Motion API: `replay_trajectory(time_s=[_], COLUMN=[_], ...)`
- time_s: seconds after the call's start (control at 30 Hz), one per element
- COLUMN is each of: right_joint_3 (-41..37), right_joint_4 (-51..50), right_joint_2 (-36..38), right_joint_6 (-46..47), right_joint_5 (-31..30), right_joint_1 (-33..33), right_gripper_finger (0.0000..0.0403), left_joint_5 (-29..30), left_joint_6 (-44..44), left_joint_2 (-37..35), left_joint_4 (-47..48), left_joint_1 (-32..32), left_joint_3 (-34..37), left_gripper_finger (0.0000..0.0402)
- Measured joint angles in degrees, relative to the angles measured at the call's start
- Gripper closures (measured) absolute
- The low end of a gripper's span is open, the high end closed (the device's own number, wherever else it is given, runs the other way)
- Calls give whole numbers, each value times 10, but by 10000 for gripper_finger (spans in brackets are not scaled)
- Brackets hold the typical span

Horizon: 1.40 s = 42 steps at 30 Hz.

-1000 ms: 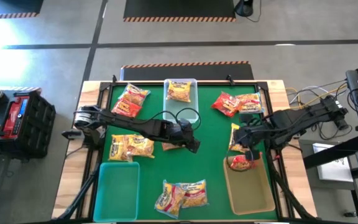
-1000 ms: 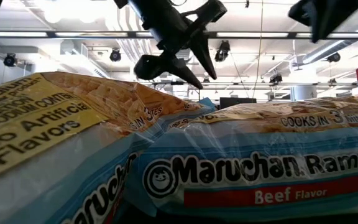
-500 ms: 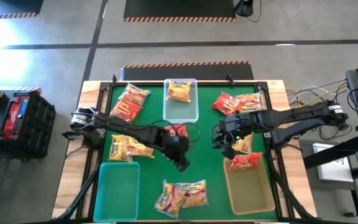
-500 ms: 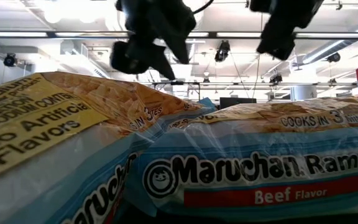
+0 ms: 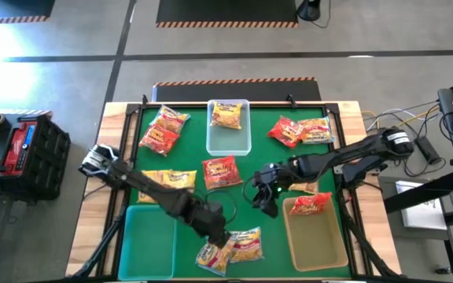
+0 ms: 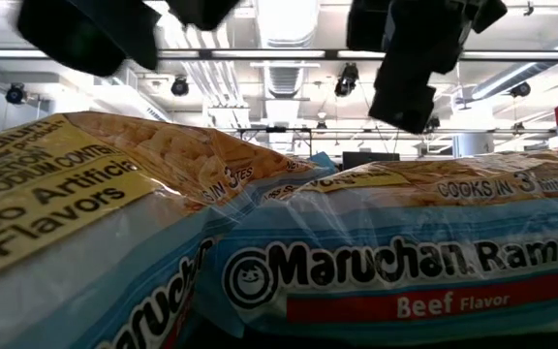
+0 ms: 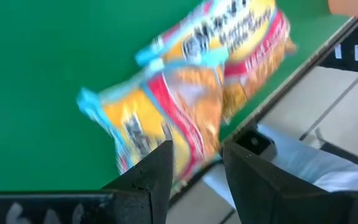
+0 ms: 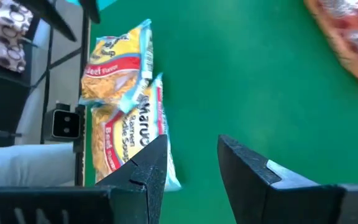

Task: Sort Maruchan noodles
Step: Put the blue noodle pack into the blue bin

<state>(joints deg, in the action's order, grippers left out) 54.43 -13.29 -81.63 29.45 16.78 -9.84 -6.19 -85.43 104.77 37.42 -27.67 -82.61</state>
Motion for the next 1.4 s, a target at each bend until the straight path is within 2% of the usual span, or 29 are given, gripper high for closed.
replay_trajectory(time_s=[0.17, 0.37, 0.57, 0.87, 1.07, 1.17, 1.4], right_joint_3=[40, 100, 154, 201, 206, 203, 203], right_joint_4=[8, 8, 6, -1, 0, -10, -83], right_joint_2=[-60, -127, -180, -246, -254, -250, -241], right_joint_6=[-1, -12, -16, -25, -27, -32, -64], right_joint_5=[0, -1, -3, -3, -3, -2, 0], right_joint_1=[-23, -29, -29, -26, -26, -26, -26], right_gripper_finger=[267, 269, 273, 273, 275, 275, 275], left_joint_5=[7, 22, 28, 38, 45, 68, 115], left_joint_6=[-74, -108, -97, -67, -66, -68, -30], left_joint_2=[1, 16, 45, 85, 103, 106, 105], left_joint_4=[-2, -16, -60, -79, -70, -40, 11], left_joint_1=[-55, -85, -92, -94, -92, -84, -40], left_joint_3=[0, 0, 0, 0, 0, -1, -2], left_gripper_finger=[277, 277, 277, 277, 277, 277, 277])
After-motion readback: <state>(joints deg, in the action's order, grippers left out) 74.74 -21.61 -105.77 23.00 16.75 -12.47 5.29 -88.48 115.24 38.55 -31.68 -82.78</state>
